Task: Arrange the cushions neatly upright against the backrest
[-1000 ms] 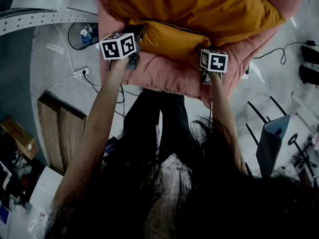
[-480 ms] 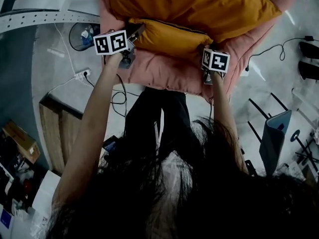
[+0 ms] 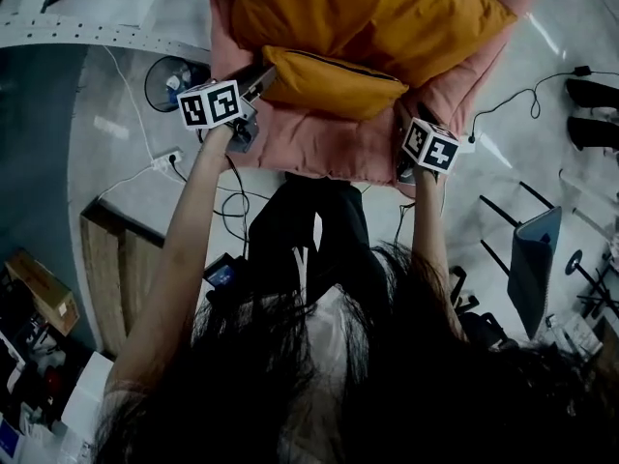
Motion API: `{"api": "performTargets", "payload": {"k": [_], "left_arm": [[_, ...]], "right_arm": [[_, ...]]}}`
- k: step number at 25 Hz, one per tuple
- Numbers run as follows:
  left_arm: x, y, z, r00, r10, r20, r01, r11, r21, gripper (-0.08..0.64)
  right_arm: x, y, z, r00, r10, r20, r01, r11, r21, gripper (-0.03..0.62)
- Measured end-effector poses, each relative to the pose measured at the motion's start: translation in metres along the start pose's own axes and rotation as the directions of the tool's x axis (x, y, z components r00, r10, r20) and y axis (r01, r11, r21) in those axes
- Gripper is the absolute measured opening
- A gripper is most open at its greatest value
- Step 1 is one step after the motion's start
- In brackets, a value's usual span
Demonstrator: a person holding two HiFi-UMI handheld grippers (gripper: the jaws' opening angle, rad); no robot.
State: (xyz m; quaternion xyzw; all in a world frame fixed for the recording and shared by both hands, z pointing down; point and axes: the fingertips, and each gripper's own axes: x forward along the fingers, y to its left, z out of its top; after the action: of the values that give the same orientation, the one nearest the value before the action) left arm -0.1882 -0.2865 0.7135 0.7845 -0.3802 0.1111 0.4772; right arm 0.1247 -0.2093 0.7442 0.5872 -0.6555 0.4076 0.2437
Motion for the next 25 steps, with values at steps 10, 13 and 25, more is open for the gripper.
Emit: {"api": "performTargets", "payload": {"k": [10,13,25], "left_arm": [[-0.096,-0.098,0.023,0.982,-0.138,0.129,0.112,0.975,0.191,0.163],[-0.114,-0.135,0.032,0.972,-0.184,0.148,0.137,0.950,0.281,0.161],[-0.169,-0.229,0.033,0.947,-0.279,0.162,0.176,0.868,0.465,0.161]], "right_arm": [[-0.117,0.097,0.015,0.968,0.168,0.187,-0.162,0.986,-0.046,0.229],[-0.143,0.126,0.029,0.945,0.208,0.253,-0.205,0.978,-0.040,0.229],[-0.221,0.196,0.065,0.877,0.293,0.381,-0.281,0.956,-0.089,0.187]]}}
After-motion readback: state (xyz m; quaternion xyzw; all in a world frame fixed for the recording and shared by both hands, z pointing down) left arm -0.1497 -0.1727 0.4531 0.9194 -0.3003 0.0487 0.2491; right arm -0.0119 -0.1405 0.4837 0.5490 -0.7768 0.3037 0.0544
